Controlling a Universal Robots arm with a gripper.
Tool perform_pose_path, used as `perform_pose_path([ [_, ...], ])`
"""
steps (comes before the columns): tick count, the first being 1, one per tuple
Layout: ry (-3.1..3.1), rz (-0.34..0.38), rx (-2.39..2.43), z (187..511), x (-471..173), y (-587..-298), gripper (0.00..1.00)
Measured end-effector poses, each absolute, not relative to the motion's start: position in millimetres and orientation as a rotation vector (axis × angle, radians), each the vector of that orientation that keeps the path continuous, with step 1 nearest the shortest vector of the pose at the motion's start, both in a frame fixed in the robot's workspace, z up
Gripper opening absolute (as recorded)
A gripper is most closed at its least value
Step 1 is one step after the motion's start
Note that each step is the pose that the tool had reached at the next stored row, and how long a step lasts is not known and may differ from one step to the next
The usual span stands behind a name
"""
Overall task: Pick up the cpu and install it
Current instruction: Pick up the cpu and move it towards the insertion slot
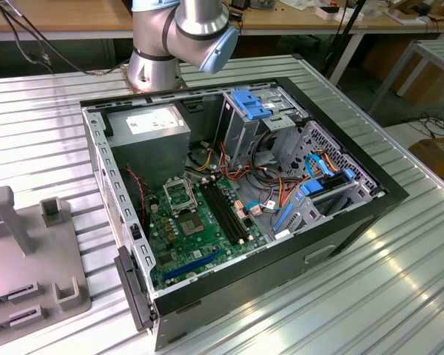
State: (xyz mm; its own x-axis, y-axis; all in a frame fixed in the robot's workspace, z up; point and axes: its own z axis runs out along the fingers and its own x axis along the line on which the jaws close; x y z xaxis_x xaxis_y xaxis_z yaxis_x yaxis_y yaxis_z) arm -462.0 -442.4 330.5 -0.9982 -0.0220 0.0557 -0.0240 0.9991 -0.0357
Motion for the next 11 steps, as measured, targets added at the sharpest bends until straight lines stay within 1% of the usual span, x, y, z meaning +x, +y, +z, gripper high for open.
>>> perform_pose_path([
  [11,-3.081,0.055,0.036,338.5,-461.9,-442.4,0.47],
])
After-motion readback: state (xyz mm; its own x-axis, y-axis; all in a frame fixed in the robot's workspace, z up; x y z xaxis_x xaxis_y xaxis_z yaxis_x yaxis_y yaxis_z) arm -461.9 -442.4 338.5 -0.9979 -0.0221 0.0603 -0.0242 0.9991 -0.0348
